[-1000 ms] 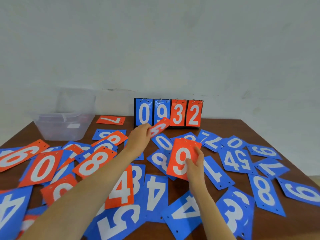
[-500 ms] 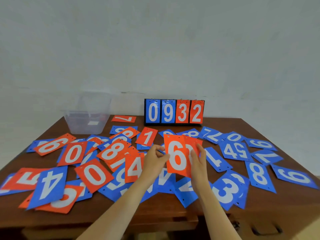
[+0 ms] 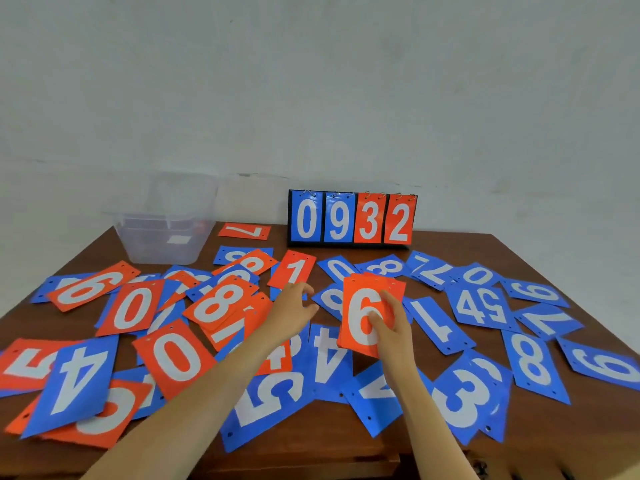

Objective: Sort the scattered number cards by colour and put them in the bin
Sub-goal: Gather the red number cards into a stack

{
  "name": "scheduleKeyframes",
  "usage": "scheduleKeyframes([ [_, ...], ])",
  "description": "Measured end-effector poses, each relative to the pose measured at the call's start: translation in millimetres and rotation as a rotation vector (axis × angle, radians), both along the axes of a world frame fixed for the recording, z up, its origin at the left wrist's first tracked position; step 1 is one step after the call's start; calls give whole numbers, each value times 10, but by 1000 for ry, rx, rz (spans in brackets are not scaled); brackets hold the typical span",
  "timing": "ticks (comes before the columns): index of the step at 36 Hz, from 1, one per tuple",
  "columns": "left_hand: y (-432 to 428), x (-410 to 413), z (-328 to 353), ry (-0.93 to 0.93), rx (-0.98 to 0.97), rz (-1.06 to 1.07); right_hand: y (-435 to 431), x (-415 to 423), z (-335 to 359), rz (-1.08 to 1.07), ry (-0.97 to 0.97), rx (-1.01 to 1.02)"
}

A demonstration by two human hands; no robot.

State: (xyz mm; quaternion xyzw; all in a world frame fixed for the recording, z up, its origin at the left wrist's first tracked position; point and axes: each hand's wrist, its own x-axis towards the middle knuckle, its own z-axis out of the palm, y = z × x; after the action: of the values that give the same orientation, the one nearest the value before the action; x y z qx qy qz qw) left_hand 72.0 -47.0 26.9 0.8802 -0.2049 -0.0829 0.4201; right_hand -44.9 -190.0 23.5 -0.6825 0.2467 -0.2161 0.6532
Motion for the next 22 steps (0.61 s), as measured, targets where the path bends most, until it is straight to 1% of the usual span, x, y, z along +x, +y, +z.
scheduleKeyframes([
  [3, -74, 377, -42, -72, 244, -34, -71, 168, -54, 7, 24, 30],
  [6, -180, 717, -50, -122, 433, -13, -155, 357, -115, 1, 46, 28],
  [8, -240, 916, -62, -98, 532, 18, -206, 483, -144, -2, 48, 22],
  [11, -318, 1154, -80, -13, 644, 42, -286, 675, -171, -3, 54, 7],
  [13, -362, 1243, -76, 9, 695, 36, -327, 795, -179, 5, 58, -14],
  [19, -449, 1217, -85, -96, 746, 2, -307, 1072, -212, 40, 94, -80],
  [20, -458, 1201, -72, -99, 750, -4, -293, 1090, -223, 44, 94, -87],
  [22, -448, 1171, -18, -78, 696, 2, -265, 1090, -236, 57, 87, -104],
])
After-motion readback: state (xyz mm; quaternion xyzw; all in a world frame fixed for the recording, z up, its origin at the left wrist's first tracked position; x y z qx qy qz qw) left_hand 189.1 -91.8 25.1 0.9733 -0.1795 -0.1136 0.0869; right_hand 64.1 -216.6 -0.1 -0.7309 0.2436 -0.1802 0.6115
